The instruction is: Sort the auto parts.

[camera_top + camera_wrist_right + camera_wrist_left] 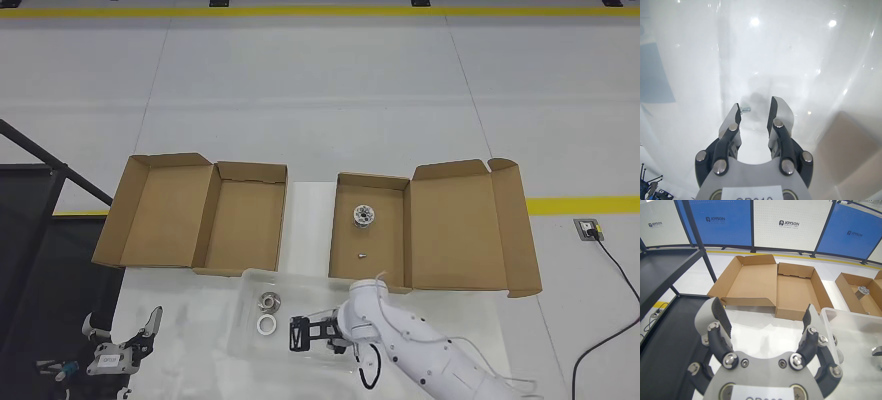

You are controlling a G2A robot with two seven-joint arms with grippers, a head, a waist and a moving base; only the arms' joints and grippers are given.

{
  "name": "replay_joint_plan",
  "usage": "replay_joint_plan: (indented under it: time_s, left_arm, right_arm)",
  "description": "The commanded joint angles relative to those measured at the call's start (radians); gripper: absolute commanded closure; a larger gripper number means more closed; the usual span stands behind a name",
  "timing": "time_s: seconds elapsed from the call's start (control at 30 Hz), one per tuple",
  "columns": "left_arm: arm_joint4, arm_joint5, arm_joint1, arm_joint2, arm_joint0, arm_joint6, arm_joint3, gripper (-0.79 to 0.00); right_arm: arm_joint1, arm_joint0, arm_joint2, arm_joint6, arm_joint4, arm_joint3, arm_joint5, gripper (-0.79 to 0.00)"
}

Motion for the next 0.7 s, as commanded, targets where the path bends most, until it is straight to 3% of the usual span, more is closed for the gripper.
replay_joint_plan:
  time_s: [0.0,0.67]
  left_arm:
    - [0.0,0.0,0.0,0.0,0.0,0.0,0.0,-0.785]
    - [0.0,0.0,0.0,0.0,0.0,0.0,0.0,-0.785]
  right_arm:
    - [0.007,0.013,-0.021,0.01,0.017,0.003,0.01,-0.342]
    - [0.062,0.087,-0.162,0.031,0.165,-0.047,0.031,-0.292]
